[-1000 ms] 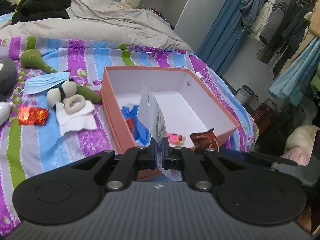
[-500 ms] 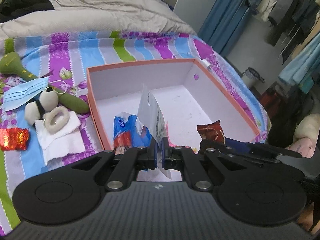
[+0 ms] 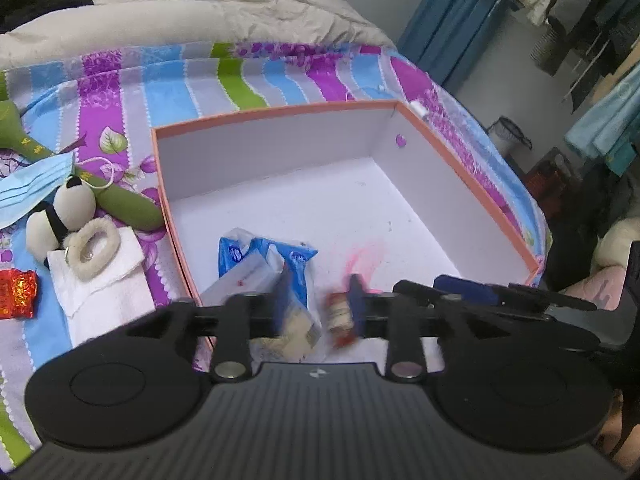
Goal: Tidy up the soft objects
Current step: 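Lower both packets into the box and open both grippers, then lift both grippers out of the box and back toward the pile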
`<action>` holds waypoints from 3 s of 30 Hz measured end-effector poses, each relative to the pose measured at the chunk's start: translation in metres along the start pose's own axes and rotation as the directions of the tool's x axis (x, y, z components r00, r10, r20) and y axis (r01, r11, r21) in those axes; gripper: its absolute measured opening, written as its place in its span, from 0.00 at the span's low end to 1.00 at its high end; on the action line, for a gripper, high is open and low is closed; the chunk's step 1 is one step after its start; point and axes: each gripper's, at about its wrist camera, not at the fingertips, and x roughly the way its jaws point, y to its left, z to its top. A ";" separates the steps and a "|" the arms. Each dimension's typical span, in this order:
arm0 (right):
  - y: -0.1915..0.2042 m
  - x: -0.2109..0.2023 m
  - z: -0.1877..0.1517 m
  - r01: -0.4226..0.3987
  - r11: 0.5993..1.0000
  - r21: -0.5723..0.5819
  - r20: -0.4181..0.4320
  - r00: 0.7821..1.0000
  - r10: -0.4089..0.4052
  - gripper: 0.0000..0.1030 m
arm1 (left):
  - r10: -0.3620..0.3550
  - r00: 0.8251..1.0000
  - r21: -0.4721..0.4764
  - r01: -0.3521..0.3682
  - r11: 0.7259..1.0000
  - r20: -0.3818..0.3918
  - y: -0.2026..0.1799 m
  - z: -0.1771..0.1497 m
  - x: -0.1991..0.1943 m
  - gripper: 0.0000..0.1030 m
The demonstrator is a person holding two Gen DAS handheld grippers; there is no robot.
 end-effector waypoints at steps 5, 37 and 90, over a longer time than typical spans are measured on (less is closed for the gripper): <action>0.003 -0.015 -0.001 0.009 1.000 -0.008 0.029 1.000 -0.009 0.50 | -0.006 0.999 0.004 0.005 1.000 0.038 0.000 -0.001 -0.015 0.41; 0.067 -0.134 -0.060 -0.051 0.993 -0.102 0.158 0.985 0.067 0.50 | -0.010 0.977 0.027 0.004 1.000 0.212 -0.022 -0.102 -0.164 0.41; 0.205 -0.107 -0.127 -0.254 0.914 -0.316 -0.009 0.964 0.265 0.50 | 0.285 0.920 -0.346 -0.184 0.920 0.269 0.125 -0.237 -0.278 0.45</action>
